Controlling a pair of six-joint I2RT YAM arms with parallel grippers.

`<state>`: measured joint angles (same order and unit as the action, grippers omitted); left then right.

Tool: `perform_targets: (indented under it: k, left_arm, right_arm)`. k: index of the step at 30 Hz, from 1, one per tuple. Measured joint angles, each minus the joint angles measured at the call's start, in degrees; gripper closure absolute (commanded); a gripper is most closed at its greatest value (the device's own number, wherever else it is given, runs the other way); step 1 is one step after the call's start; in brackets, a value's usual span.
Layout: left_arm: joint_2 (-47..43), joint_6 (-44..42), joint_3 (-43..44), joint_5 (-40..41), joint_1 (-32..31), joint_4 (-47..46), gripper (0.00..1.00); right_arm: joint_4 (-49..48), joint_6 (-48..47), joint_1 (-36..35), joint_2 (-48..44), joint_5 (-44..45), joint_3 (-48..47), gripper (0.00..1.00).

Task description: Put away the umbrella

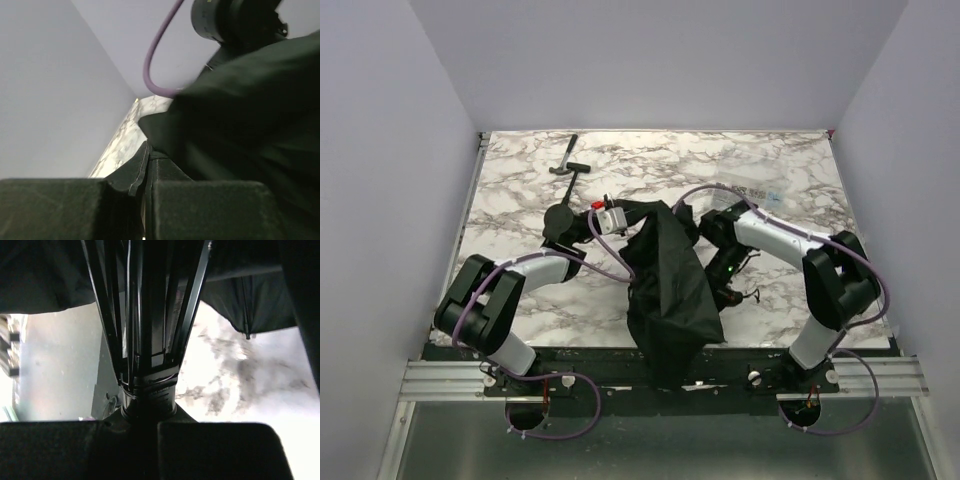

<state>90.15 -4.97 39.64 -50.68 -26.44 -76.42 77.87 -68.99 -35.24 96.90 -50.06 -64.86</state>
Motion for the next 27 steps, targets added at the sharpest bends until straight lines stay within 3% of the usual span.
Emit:
perform_targets:
  k: [5,17,19,22,24,27]
  left_arm:
    - [-2.7,-8.5,-1.1,0.0,1.5,8.3,1.0]
    - [0.7,-19.8,0.0,0.0,1.7,22.2,1.0]
    - [1.1,-21.0,0.1,0.0,1.9,23.5,1.0]
    - [1.9,-21.9,0.4,0.0,2.0,24.8,1.0]
    - [2.6,-22.3,1.1,0.0,2.1,25.6,1.0]
    - [3.3,-22.7,1.8,0.3,2.1,25.9,1.0]
  right_arm:
    - [0.8,2.4,6.9,7.5,-5.1,-6.4,1.0]
    - [1.3,5.3,5.8,25.3,-11.4,-9.9,1.0]
    - [1.5,5.6,5.6,26.6,-11.4,-10.5,0.89]
    - [1.8,6.6,5.6,28.6,-11.1,-13.7,0.45]
    - [2.0,7.3,5.6,28.7,-10.5,-15.8,0.36]
    - [1.6,8.7,6.1,27.5,-9.1,-18.1,0.35]
